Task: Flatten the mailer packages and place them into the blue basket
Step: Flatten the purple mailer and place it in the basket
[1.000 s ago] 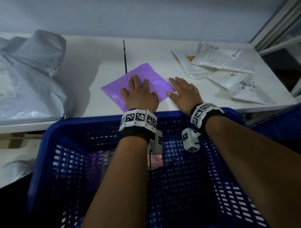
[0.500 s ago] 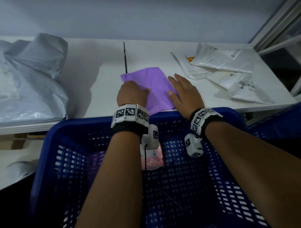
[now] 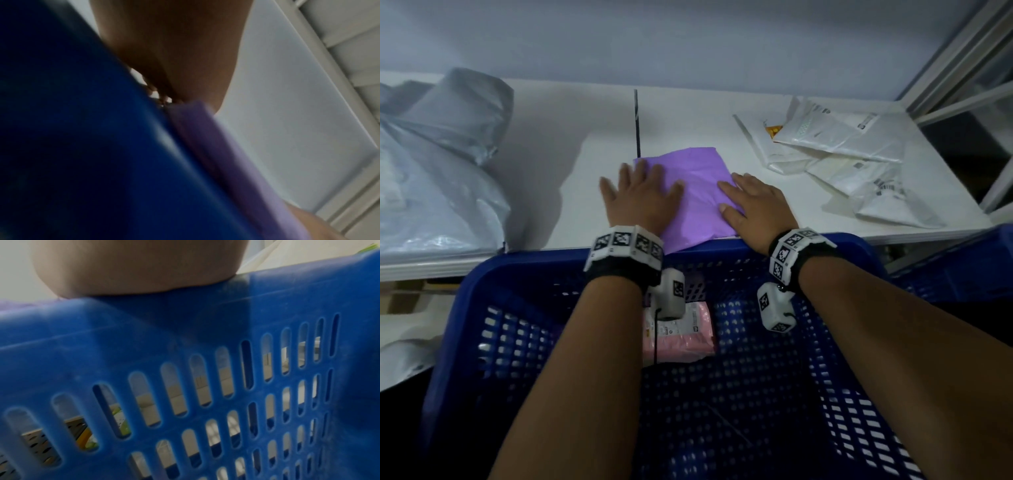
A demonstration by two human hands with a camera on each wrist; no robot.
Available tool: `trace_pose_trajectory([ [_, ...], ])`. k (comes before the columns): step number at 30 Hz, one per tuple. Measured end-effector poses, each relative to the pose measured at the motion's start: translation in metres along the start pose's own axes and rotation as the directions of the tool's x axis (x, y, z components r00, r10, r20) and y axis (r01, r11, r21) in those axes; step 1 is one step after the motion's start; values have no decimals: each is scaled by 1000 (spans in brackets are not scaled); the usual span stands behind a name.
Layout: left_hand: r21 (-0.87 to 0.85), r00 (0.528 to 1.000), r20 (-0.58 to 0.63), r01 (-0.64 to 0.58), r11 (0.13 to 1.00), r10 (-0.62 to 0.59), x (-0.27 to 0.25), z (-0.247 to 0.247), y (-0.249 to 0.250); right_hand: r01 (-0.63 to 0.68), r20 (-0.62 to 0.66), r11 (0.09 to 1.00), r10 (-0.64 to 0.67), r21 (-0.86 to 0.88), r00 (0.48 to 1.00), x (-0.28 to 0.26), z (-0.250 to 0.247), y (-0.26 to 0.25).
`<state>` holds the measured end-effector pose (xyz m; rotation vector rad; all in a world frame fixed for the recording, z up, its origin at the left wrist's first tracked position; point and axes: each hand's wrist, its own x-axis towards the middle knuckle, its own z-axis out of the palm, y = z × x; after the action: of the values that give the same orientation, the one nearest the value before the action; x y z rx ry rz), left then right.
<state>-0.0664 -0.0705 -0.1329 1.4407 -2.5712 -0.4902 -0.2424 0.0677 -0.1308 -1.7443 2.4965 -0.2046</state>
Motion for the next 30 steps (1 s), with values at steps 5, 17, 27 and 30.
trace_pose_trajectory([
  [5, 34, 995, 10, 100, 994, -100, 0, -6, -17, -72, -12, 996, 73, 57, 997, 2, 1, 1],
  [17, 32, 935, -354, 14, 999, -2, -3, 8, -13, 175, -273, 982, -189, -74, 943, -14, -3, -8],
  [27, -61, 942, -334, -30, 998, 8, -24, -4, 11, -63, -179, 991, 85, 121, 980, -8, -6, -5],
  [30, -37, 900, -421, -137, 990, 109, -21, 0, 7, 49, -183, 998, -39, 48, 982, -9, -5, -5],
])
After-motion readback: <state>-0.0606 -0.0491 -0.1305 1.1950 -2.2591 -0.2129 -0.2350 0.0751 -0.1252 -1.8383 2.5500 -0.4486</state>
